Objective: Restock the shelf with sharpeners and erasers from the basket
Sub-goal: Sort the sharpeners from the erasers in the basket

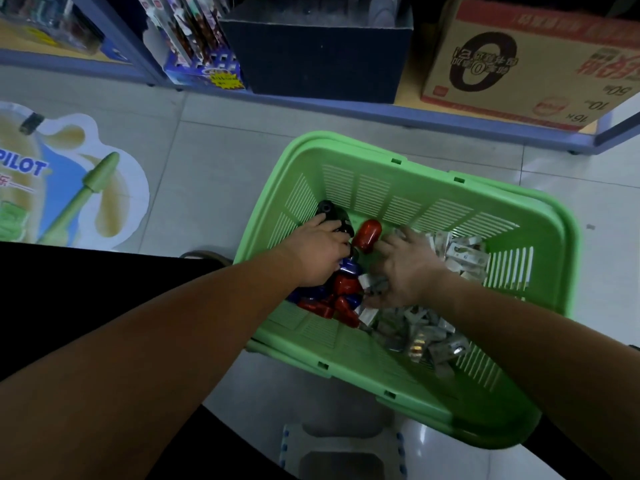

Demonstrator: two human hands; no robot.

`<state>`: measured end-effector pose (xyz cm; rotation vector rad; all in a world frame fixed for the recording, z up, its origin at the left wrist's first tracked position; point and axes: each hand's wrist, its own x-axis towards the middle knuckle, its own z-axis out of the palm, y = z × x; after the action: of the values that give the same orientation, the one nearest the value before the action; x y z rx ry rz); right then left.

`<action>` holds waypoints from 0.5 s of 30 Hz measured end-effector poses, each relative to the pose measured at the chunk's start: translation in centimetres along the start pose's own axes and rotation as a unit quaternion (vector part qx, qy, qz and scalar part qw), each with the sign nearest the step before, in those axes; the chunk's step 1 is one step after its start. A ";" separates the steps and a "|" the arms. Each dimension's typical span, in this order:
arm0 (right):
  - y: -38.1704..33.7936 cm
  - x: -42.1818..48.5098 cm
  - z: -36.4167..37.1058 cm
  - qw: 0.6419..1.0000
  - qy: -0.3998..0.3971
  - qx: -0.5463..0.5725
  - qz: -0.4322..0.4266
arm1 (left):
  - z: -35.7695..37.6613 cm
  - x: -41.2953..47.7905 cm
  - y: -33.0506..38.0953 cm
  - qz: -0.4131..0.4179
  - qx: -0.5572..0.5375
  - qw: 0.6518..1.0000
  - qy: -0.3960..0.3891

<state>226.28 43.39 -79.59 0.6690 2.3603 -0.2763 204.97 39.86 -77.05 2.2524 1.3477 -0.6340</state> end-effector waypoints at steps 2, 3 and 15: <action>-1.3 0.4 0.7 1.000 -0.004 -0.002 -0.003 | 0.2 -0.5 0.4 -0.014 -0.018 1.000 0.012; -1.8 0.6 1.0 1.000 -0.013 0.005 0.013 | 0.4 -0.8 0.6 -0.014 -0.027 0.999 0.020; -1.9 1.8 0.2 0.995 -0.095 0.029 -0.005 | 2.6 -0.3 2.6 0.032 0.008 0.999 -0.019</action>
<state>224.24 42.36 -80.89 0.6303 2.1822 -0.3975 206.72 36.99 -78.62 2.2755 1.2512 -0.6649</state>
